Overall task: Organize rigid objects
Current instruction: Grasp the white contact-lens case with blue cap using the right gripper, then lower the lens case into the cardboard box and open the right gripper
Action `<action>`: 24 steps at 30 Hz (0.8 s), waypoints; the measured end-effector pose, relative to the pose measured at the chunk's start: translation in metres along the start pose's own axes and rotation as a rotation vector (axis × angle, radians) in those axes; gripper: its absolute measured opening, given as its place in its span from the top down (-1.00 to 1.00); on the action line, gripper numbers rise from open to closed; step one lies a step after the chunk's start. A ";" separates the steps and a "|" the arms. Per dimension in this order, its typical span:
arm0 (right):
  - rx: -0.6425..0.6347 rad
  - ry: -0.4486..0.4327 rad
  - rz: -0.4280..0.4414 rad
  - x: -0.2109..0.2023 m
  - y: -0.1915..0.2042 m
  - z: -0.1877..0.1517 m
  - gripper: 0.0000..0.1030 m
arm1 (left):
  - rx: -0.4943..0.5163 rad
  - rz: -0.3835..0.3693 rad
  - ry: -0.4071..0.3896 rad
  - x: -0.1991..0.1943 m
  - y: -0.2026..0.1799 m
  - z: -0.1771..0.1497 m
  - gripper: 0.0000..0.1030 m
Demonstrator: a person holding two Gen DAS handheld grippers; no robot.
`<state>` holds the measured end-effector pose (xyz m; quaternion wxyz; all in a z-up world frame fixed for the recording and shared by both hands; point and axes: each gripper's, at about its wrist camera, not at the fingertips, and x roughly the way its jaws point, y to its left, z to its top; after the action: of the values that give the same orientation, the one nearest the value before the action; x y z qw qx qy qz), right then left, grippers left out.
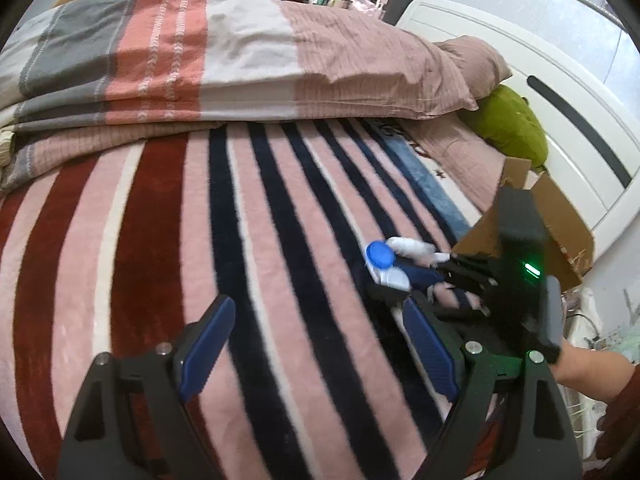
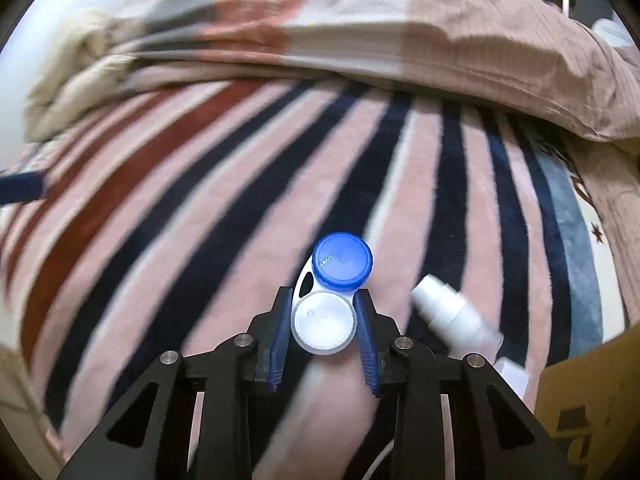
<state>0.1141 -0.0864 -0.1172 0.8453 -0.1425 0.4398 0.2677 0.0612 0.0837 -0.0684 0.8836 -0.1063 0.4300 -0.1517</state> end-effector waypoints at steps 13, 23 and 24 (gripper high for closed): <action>-0.099 -0.183 0.189 -0.144 0.009 0.010 0.49 | 0.145 -0.233 -0.053 -0.010 -0.111 0.052 0.34; 0.021 -0.233 0.132 -0.190 -0.086 -0.016 0.49 | 0.260 -0.289 0.021 0.037 -0.214 0.090 0.52; 0.036 -0.229 0.125 -0.192 -0.095 -0.020 0.49 | 0.271 -0.292 0.035 0.045 -0.224 0.093 0.52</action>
<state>0.0659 -0.2365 0.0290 0.8741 -0.0684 0.3534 0.3263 0.1218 -0.1358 0.0263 0.8508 -0.0451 0.4012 -0.3364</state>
